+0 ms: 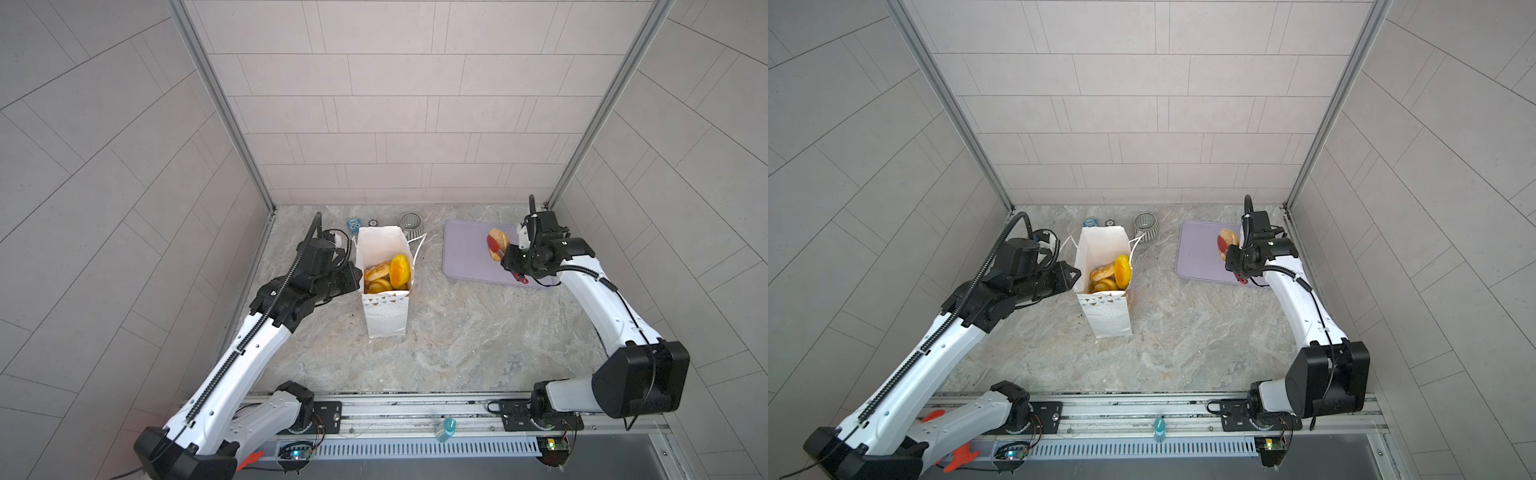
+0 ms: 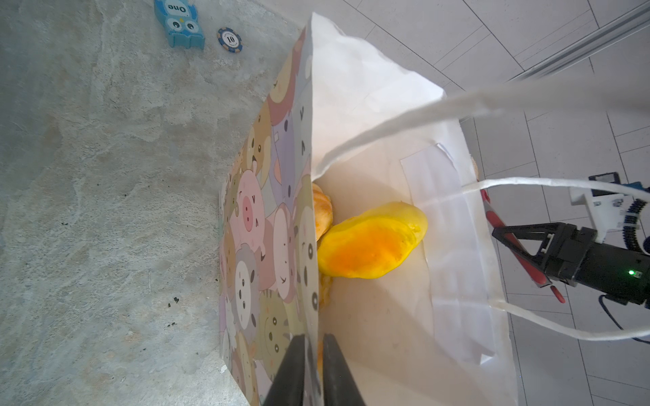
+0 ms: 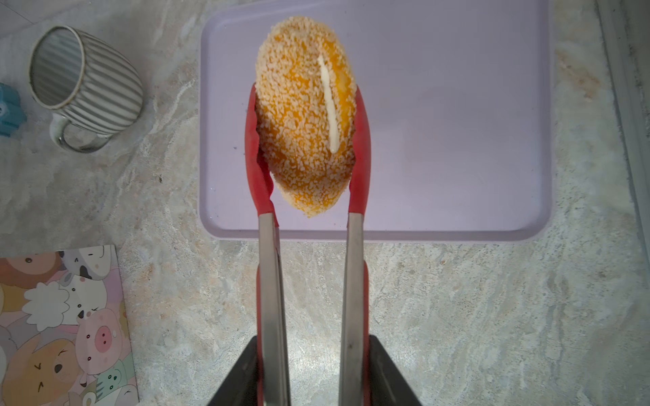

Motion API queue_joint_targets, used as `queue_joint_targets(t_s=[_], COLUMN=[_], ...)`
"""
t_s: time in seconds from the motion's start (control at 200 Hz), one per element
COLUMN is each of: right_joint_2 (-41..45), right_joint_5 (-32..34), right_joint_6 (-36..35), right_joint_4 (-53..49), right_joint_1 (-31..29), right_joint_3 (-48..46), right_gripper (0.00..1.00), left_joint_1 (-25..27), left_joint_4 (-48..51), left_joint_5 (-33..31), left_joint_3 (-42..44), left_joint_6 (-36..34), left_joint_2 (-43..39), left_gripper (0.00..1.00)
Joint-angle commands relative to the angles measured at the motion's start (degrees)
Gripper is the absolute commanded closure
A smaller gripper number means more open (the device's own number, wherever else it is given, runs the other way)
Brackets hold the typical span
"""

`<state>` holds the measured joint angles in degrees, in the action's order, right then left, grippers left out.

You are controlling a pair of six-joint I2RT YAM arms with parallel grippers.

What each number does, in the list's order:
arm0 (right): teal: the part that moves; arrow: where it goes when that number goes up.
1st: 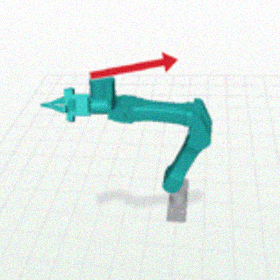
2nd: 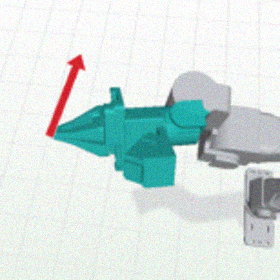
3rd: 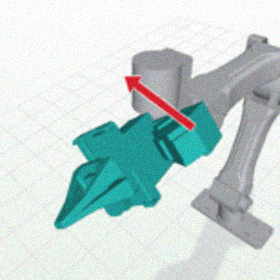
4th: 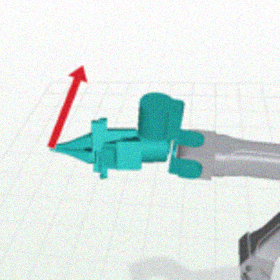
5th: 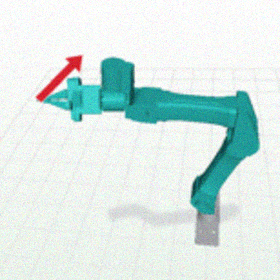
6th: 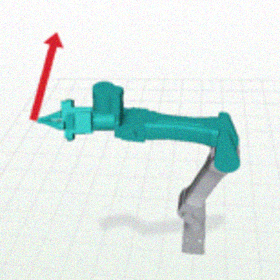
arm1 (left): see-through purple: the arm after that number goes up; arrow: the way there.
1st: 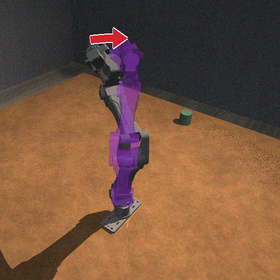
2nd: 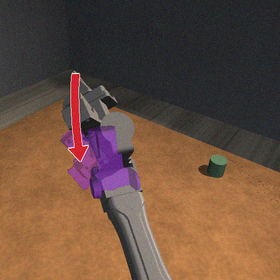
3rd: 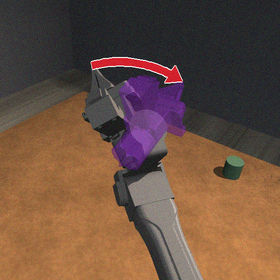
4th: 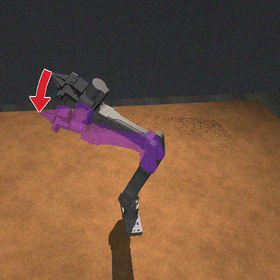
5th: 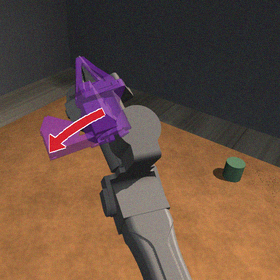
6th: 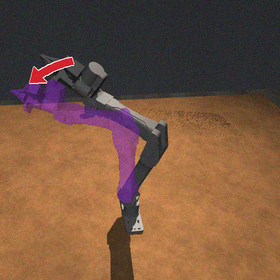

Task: Place the fake bread into the paper bag
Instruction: 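Lift the sesame bread in the tongs and carry it over the bag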

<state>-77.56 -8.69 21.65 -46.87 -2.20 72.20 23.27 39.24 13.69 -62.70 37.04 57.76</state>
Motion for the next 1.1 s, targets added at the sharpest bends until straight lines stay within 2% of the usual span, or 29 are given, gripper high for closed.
queue_joint_targets(t_s=[0.0,0.305,1.096], right_joint_2=[3.1,5.4,9.4], right_joint_5=[2.4,3.2,-1.1], right_joint_6=[0.1,0.6,1.7], right_joint_4=[1.0,-1.6,-8.1], right_joint_1=[0.2,0.3,-0.1], right_joint_3=[2.3,7.9,22.5], right_gripper=[0.57,0.57,0.57], left_joint_1=[-0.3,-0.3,-0.4], left_joint_4=[0.0,0.2,0.0], left_joint_5=[-0.6,-0.7,-0.9], left_joint_3=[-0.8,-0.8,-1.3], left_joint_6=[-0.5,-0.5,-0.4], left_joint_2=[-0.7,-0.7,-0.3], left_gripper=[0.83,0.83,0.83])
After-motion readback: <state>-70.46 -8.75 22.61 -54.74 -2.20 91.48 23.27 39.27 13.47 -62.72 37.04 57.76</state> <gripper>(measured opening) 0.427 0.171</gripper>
